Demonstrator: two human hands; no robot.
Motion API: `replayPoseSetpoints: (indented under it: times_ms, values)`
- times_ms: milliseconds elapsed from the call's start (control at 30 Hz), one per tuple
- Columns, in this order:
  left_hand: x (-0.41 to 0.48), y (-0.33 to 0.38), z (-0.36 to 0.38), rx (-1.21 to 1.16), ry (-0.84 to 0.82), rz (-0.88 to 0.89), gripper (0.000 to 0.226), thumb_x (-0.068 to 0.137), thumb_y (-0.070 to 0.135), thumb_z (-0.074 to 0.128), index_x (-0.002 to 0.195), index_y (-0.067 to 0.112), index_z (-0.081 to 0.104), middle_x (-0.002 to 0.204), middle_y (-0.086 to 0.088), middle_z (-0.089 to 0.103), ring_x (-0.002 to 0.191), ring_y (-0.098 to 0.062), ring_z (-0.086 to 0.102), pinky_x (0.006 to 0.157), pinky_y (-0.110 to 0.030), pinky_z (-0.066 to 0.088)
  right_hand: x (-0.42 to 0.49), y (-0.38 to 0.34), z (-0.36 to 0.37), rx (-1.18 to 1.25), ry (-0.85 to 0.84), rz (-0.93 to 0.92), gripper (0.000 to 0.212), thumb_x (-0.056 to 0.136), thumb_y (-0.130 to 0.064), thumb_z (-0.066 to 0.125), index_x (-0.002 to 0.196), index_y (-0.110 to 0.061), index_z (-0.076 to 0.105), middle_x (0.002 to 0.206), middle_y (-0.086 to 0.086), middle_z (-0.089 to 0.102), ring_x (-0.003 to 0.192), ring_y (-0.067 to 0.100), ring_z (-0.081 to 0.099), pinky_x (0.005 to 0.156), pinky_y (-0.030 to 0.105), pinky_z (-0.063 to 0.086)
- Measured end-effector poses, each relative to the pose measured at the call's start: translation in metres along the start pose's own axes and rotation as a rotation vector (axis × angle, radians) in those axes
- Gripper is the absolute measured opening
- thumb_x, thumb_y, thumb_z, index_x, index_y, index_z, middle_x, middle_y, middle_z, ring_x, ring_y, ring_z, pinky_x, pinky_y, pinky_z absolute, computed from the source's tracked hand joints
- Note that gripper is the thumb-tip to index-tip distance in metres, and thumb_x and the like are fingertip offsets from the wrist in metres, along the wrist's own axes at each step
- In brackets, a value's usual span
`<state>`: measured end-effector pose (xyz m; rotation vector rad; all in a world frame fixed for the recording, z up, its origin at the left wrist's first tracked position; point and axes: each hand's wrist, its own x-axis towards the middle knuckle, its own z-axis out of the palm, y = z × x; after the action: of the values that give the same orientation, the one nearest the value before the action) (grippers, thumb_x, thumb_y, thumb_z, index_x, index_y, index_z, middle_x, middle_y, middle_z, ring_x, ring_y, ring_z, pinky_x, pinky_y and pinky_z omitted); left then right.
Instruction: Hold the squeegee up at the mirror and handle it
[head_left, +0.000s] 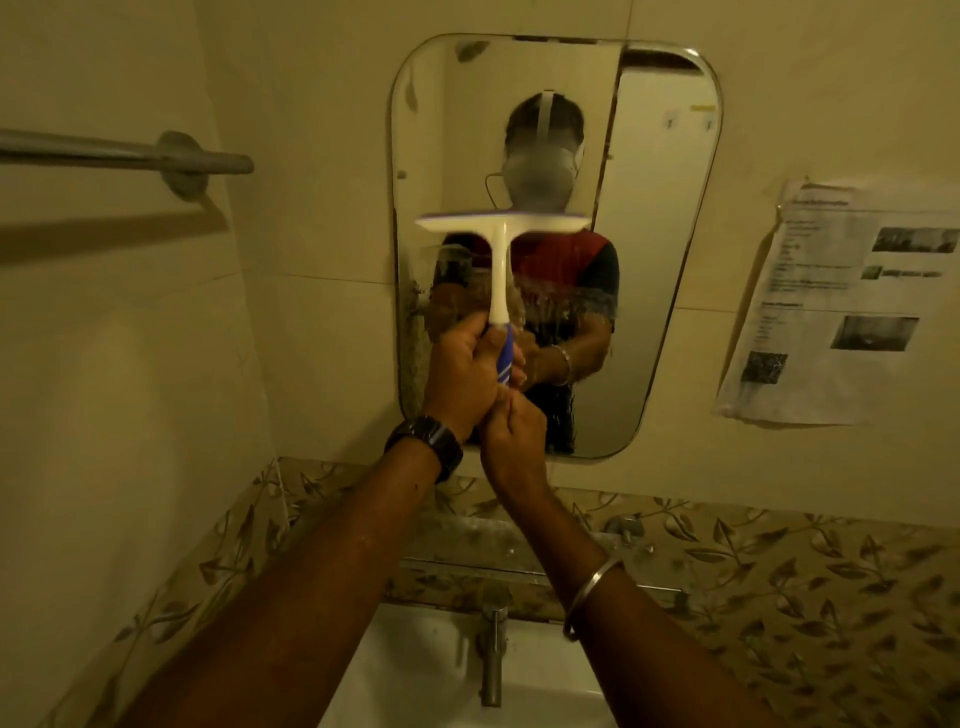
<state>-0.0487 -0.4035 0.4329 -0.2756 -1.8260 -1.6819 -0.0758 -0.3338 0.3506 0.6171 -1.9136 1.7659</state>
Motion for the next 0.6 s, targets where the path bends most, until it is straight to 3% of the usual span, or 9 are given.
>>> replayPoseSetpoints:
  times_ms: [100,267,433,600]
  values:
    - [0.026,0.03,-0.001,0.001,0.037,0.083,0.019,0.108,0.02,0.052,0.104,0.009,0.066,0.08,-0.009,0.069,0.066,-0.024,0.068,0.064,-0.041,0.063,0.033,-0.029,0.003,0.023,0.024,-0.056,0.039,0.106,-0.024,0.041,0.068,-0.029,0.05,0.066,0.012,0.056,0.056,0.026,0.048,0.054,0.048,0.045]
    - [0.056,0.048,-0.012,-0.004,0.111,0.083,0.018,0.108,0.018,0.051,0.098,0.015,0.067,0.076,-0.006,0.069,0.062,-0.022,0.066,0.056,-0.035,0.06,0.068,-0.046,0.019,-0.007,0.0,-0.097,0.041,0.105,-0.026,0.04,0.065,-0.027,0.051,0.062,0.009,0.056,0.055,0.019,0.048,0.053,0.048,0.046]
    - [0.053,0.021,-0.019,-0.021,0.15,0.018,0.02,0.109,0.019,0.05,0.102,0.011,0.066,0.081,-0.01,0.069,0.063,-0.02,0.067,0.053,-0.029,0.056,0.064,-0.026,0.031,-0.07,-0.038,-0.024,0.042,0.103,-0.028,0.042,0.062,-0.025,0.049,0.058,0.001,0.054,0.05,0.014,0.046,0.05,0.036,0.04]
    - [0.029,-0.022,-0.017,-0.097,0.173,-0.066,0.021,0.109,0.016,0.049,0.103,0.003,0.065,0.08,-0.008,0.068,0.066,-0.018,0.066,0.057,-0.028,0.057,0.038,0.013,0.026,-0.192,-0.107,0.05,0.041,0.103,-0.034,0.042,0.067,-0.02,0.054,0.062,0.007,0.06,0.052,0.018,0.053,0.05,0.039,0.047]
